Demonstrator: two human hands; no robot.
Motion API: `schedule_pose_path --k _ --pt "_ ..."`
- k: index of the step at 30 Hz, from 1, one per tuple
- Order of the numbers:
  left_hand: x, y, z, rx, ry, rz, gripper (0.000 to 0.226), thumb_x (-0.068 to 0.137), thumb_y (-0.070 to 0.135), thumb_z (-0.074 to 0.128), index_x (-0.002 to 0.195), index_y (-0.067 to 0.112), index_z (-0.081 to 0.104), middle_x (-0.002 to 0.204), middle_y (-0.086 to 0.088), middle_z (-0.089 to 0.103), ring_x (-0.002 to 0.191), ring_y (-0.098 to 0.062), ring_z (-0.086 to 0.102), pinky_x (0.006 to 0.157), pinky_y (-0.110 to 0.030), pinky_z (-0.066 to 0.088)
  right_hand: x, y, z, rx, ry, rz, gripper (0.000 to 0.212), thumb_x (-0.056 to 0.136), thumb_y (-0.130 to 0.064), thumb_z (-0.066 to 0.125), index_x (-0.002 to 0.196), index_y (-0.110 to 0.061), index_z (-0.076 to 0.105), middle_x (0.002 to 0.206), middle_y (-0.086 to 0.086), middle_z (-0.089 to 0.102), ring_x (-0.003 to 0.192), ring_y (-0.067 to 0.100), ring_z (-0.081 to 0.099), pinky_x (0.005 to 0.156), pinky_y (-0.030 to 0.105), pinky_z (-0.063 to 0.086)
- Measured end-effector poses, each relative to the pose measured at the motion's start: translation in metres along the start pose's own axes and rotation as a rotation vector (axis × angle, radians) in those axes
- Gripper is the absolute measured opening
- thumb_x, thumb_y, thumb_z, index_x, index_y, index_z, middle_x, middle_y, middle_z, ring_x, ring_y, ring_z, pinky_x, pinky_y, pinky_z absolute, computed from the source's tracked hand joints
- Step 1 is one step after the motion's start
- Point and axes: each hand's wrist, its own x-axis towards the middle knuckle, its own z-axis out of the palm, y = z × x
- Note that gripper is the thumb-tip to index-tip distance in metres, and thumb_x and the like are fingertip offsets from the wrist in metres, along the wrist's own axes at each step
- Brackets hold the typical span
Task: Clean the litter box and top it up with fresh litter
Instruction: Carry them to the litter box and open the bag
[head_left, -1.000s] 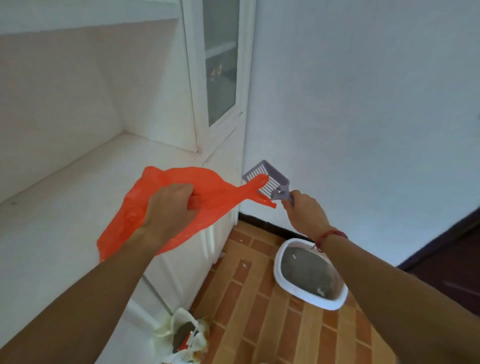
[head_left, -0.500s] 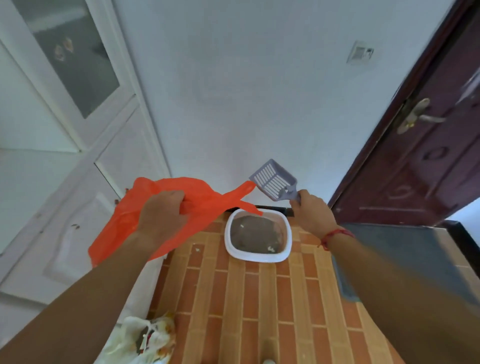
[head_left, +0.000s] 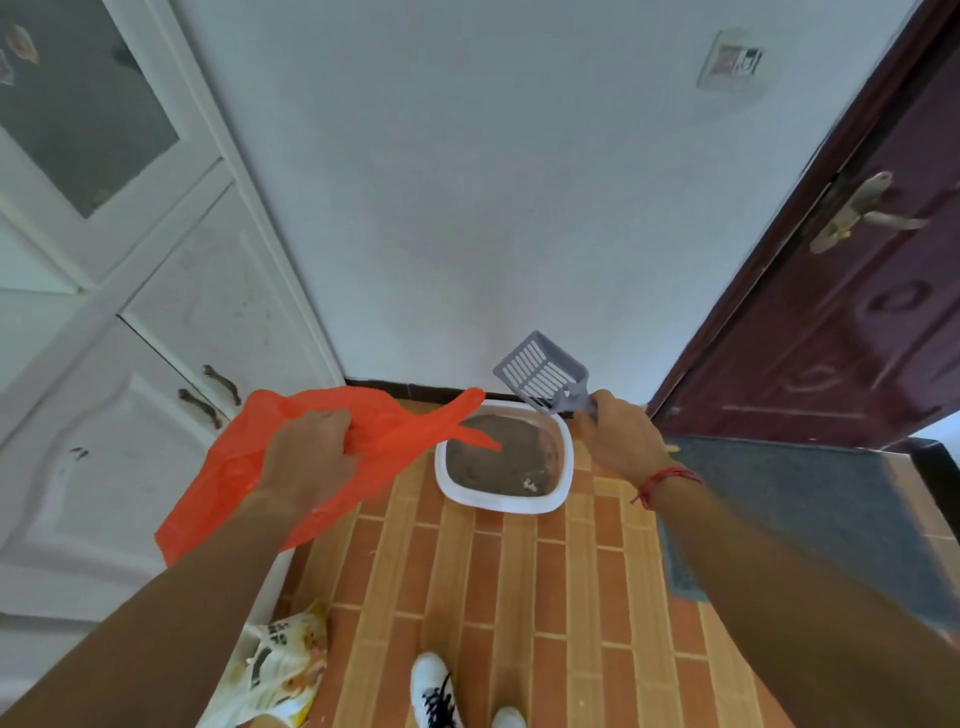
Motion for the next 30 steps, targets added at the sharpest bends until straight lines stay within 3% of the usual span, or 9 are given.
schedule_pose_path --k 3,7,10,15,19,23,27,30 --pt "0.013 -0.009 0.01 0.002 -0.011 -0.023 0.016 0.079 0.01 0.066 0.07 0.013 0.053 0.068 -0.002 0.056 0.063 -0.028 0.056 0.055 -0.037 0.046 0.02 -0.002 0.012 0.002 -0.016 -0.016 0.023 0.102 -0.035 0.042 0.093 -0.014 0.047 0.084 0.002 0.052 0.071 0.023 0.048 0.048 0.021 0.026" --pt "0.039 -0.026 0.027 -0.014 -0.022 -0.054 0.022 0.079 0.008 0.067 0.067 0.016 0.05 0.063 0.002 0.052 0.058 -0.021 0.051 0.049 -0.029 0.036 0.055 -0.01 0.026 -0.02 -0.053 -0.017 0.025 0.102 -0.037 0.041 0.094 -0.014 0.048 0.086 0.004 0.059 0.07 0.021 0.051 0.048 0.023 0.029" --pt "0.063 -0.04 0.041 -0.038 -0.057 -0.104 0.014 0.079 0.009 0.065 0.071 0.013 0.054 0.068 -0.001 0.058 0.064 -0.027 0.057 0.056 -0.038 0.049 0.087 -0.022 0.034 -0.035 -0.07 -0.007 0.026 0.101 -0.038 0.04 0.094 -0.015 0.049 0.089 0.006 0.063 0.07 0.021 0.054 0.051 0.027 0.034" --pt "0.102 -0.064 0.061 -0.094 -0.085 -0.145 0.016 0.085 0.014 0.066 0.072 0.013 0.057 0.067 0.0 0.056 0.062 -0.024 0.056 0.059 -0.038 0.051 0.139 -0.042 0.053 -0.041 -0.122 0.001 0.025 0.101 -0.04 0.039 0.095 -0.018 0.049 0.085 0.001 0.059 0.067 0.013 0.052 0.051 0.027 0.033" --pt "0.123 -0.078 0.079 -0.135 -0.127 -0.168 0.017 0.083 0.016 0.068 0.072 0.012 0.056 0.07 -0.006 0.06 0.067 -0.032 0.058 0.062 -0.042 0.051 0.169 -0.056 0.075 -0.051 -0.199 -0.009 0.023 0.1 -0.034 0.04 0.099 -0.015 0.052 0.089 0.003 0.06 0.079 0.023 0.058 0.064 0.034 0.044" --pt "0.131 -0.091 0.103 -0.149 -0.128 -0.209 0.025 0.083 0.018 0.071 0.068 0.016 0.051 0.068 -0.004 0.059 0.063 -0.029 0.057 0.057 -0.038 0.047 0.192 -0.063 0.103 -0.048 -0.232 -0.003 0.019 0.097 -0.034 0.045 0.096 -0.018 0.054 0.089 0.0 0.06 0.082 0.023 0.059 0.072 0.038 0.05" --pt "0.138 -0.101 0.128 -0.154 -0.118 -0.249 0.027 0.083 0.026 0.074 0.068 0.013 0.055 0.065 -0.003 0.058 0.061 -0.028 0.058 0.056 -0.037 0.048 0.214 -0.067 0.123 -0.021 -0.276 -0.022 0.008 0.096 -0.029 0.048 0.089 -0.024 0.048 0.077 -0.006 0.057 0.07 0.016 0.056 0.054 0.025 0.037" --pt "0.142 -0.103 0.148 -0.157 -0.115 -0.29 0.028 0.082 0.035 0.068 0.072 0.011 0.057 0.071 -0.007 0.062 0.067 -0.035 0.061 0.06 -0.042 0.051 0.228 -0.06 0.138 -0.039 -0.286 -0.091 0.004 0.096 -0.022 0.049 0.093 -0.025 0.049 0.078 -0.009 0.055 0.067 0.007 0.05 0.053 0.016 0.031"
